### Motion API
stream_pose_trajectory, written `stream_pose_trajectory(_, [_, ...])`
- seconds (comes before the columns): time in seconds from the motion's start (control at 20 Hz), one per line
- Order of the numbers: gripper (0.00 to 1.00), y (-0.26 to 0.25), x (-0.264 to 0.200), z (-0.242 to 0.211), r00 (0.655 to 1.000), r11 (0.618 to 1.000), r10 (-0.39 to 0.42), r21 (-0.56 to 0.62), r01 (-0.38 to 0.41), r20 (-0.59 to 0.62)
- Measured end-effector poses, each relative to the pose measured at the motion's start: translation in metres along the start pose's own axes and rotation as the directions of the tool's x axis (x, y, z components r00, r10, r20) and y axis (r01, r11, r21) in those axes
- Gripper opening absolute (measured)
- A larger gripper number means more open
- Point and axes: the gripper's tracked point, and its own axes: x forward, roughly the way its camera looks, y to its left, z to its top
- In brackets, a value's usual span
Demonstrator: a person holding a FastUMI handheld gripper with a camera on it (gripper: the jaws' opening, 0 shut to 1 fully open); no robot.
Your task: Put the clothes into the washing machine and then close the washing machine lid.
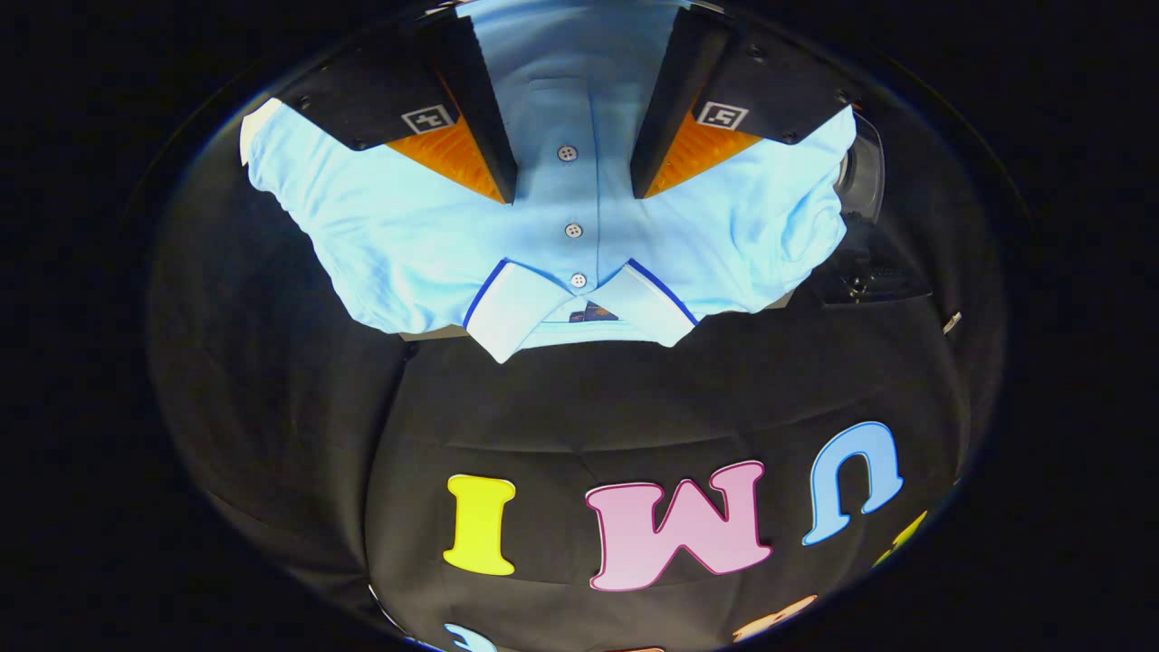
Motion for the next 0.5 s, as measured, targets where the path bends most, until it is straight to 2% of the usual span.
stream_pose_trajectory(0.2, [0.49, -0.0098, 0.0004, -0.0005, 1.000, 1.000, -0.018, 0.018, 0.018, -0.004])
stream_pose_trajectory(0.25, [0.34, -0.0100, -0.0010, 0.0002, 1.000, 1.000, -0.016, 0.018, 0.016, -0.007])
stream_pose_trajectory(0.3, [0.28, -0.0110, -0.0014, 0.0010, 1.000, 0.999, -0.014, 0.030, 0.014, -0.005])
stream_pose_trajectory(0.35, [0.23, -0.0124, -0.0013, -0.0002, 1.000, 0.999, -0.014, 0.039, 0.014, -0.005])
stream_pose_trajectory(0.45, [0.23, -0.0078, -0.0014, -0.0025, 1.000, 1.000, -0.003, 0.015, 0.003, 0.008])
stream_pose_trajectory(0.5, [0.06, -0.0077, -0.0059, -0.0017, 1.000, 1.000, -0.003, -0.001, 0.003, 0.010])
